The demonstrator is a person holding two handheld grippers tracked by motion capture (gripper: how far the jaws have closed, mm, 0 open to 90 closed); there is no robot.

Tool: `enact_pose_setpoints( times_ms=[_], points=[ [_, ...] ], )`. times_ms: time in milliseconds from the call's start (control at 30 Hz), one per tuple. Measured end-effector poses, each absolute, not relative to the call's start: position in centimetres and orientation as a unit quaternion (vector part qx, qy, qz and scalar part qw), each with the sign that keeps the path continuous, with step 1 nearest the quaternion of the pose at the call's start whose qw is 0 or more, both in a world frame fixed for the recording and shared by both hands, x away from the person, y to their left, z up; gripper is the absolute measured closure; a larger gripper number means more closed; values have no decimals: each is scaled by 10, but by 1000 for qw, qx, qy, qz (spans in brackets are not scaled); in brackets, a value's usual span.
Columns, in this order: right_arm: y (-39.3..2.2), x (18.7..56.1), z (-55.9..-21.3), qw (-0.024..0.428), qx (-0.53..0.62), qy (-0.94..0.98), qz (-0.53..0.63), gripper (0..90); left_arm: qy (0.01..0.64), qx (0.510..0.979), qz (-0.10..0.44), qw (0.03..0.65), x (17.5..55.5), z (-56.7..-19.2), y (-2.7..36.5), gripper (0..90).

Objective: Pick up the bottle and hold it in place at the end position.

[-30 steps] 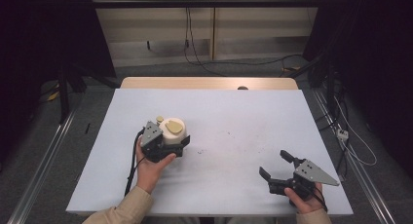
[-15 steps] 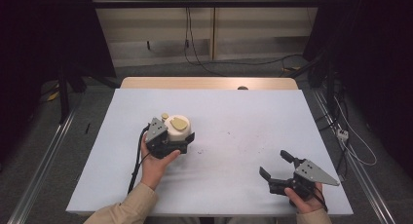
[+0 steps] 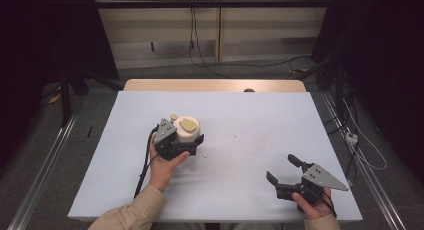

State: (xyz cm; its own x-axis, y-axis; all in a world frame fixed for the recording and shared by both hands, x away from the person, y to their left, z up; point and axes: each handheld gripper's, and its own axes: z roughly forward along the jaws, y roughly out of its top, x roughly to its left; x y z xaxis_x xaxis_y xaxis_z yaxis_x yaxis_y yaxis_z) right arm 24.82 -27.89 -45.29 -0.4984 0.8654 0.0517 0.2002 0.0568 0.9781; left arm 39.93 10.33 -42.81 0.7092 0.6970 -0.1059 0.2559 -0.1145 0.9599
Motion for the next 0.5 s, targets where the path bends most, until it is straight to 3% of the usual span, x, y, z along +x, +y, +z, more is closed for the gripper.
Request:
enact_pose_setpoints(
  times_ms=[500],
  points=[
    [-279,248,-453,299,402,662,557,50,327,725,188,576,406,-429,93,61]
  ],
)
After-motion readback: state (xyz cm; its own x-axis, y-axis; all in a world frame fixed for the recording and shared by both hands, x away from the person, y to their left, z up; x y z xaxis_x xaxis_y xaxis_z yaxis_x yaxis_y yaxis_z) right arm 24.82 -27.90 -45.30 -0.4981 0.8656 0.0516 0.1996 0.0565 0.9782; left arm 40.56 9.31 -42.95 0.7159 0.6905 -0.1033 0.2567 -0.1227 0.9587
